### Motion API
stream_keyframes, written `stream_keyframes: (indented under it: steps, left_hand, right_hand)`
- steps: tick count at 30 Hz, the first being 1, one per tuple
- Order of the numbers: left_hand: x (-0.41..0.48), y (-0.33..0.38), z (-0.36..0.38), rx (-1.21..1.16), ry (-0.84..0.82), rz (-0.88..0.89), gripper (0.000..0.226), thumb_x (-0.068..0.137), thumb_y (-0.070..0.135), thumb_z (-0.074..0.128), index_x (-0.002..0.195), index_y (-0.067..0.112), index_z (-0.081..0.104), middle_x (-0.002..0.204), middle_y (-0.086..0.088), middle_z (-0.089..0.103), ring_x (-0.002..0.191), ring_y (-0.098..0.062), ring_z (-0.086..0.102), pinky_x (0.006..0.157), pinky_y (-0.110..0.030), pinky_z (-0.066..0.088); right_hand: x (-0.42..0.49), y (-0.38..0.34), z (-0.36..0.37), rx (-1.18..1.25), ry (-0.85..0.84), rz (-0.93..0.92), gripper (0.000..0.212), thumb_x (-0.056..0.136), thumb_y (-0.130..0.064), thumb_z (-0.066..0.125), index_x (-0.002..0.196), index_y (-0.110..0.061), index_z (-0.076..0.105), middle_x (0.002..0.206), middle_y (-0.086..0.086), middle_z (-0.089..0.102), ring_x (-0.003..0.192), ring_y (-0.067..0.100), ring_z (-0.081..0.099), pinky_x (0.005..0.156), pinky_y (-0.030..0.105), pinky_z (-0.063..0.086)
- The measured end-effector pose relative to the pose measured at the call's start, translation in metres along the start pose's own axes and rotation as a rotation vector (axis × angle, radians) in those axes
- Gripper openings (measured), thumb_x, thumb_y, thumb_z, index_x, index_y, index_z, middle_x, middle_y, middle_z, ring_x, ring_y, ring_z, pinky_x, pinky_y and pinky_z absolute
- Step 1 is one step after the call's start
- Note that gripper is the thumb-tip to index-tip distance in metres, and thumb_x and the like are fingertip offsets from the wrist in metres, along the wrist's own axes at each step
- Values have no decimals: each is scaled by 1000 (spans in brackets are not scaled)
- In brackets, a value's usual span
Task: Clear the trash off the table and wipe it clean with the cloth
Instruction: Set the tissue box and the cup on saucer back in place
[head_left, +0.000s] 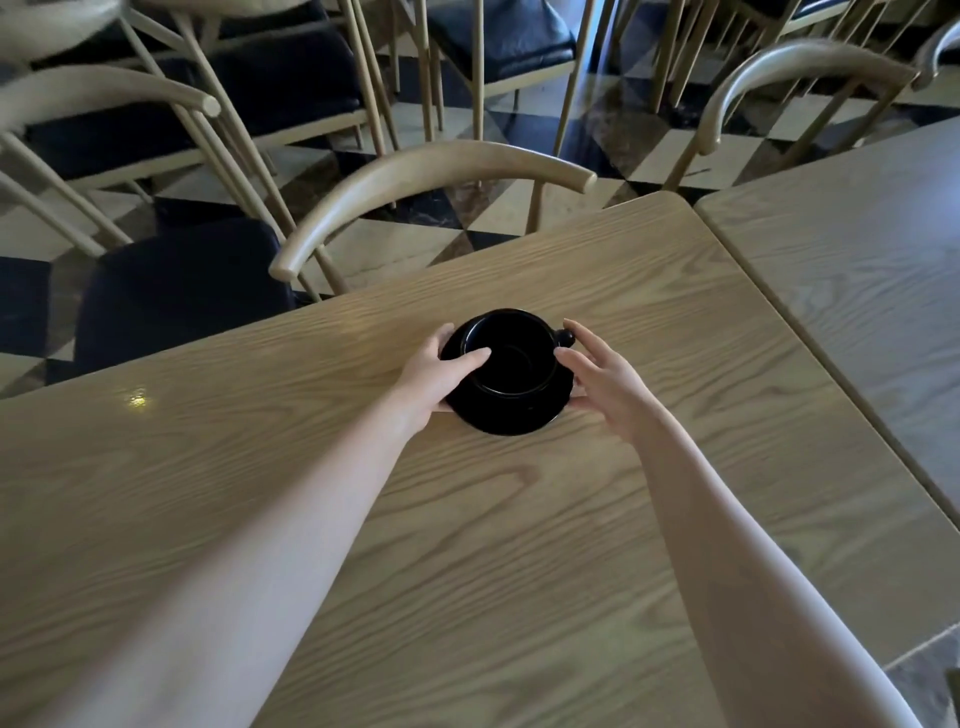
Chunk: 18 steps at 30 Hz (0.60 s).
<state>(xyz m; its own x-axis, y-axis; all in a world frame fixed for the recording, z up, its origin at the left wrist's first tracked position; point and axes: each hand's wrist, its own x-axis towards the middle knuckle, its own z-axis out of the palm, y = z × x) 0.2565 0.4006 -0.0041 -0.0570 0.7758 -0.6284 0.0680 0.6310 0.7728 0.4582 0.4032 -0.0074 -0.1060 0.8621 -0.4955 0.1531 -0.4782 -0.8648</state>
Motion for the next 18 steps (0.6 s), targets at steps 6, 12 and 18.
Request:
stream_keyframes:
  steps: [6,12,18]
  left_hand:
    - [-13,-4,-19,-2,-1,40,50,83,38,66,130,32,49,126,7,52,110,-16,56,86,-39,55]
    - [-33,-13,-52,-48,-5,66,39,88,37,60,124,26,53,110,6,59,92,-6,60,67,-28,56]
    - [-56,-30,-97,-117,87,98,41,88,34,60,127,21,53,104,9,61,88,-3,58,65,-24,53]
  right_hand:
    - [-8,-4,13,-10,-46,3,34,90,-18,55,122,-26,51,84,0,62,67,4,62,71,32,57]
    - [-19,-14,43,-91,-78,-23,35,89,-23,59,121,-17,47,103,2,66,88,9,63,81,32,56]
    - [-30,-24,93,-80,-124,-56,36,89,-19,59,123,-15,46,104,4,65,83,6,65,74,22,57]
